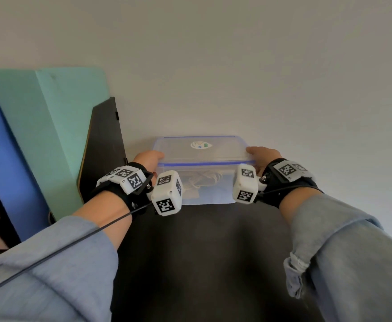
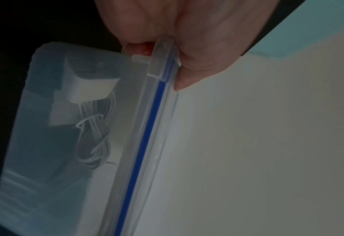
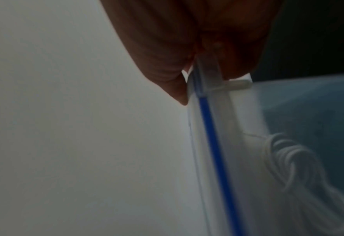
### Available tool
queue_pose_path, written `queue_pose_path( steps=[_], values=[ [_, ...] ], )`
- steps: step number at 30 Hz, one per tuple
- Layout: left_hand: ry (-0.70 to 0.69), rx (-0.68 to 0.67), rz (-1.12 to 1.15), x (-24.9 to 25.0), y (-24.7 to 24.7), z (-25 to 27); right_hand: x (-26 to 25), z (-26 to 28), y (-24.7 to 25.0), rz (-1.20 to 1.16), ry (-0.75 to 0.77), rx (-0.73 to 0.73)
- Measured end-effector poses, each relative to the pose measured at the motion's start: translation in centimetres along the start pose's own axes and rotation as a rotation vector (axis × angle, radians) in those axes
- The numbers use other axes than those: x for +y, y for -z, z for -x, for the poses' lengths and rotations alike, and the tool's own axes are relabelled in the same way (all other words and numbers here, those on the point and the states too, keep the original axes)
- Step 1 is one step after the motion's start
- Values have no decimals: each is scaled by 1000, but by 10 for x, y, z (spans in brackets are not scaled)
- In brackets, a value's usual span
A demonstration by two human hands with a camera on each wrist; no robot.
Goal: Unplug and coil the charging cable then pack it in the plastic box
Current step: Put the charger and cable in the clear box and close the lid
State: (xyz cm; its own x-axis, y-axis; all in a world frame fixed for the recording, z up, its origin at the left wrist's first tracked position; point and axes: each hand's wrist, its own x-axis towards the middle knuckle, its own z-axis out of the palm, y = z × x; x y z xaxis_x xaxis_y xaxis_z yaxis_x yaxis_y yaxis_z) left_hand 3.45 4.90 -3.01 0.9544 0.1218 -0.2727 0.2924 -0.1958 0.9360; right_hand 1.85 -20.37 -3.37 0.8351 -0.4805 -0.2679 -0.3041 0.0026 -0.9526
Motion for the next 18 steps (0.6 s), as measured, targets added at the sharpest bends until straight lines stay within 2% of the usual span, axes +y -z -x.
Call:
queue_pose_path(
  steps=[5,9,14,18],
  values=[
    [-38,-24,-91,6,2,-6,1,-16,-4,-174,-82,-104],
    [-40,-14,-108,3,2,-2,-1,-10,-2,-162,-75,-109],
    [-3,-6,-56,2,2,1,3,-2,-3,-106,-47,-55],
    [-24,-4,-33,-1,-2,3,6,4,-11,-11,12,85]
  ],
)
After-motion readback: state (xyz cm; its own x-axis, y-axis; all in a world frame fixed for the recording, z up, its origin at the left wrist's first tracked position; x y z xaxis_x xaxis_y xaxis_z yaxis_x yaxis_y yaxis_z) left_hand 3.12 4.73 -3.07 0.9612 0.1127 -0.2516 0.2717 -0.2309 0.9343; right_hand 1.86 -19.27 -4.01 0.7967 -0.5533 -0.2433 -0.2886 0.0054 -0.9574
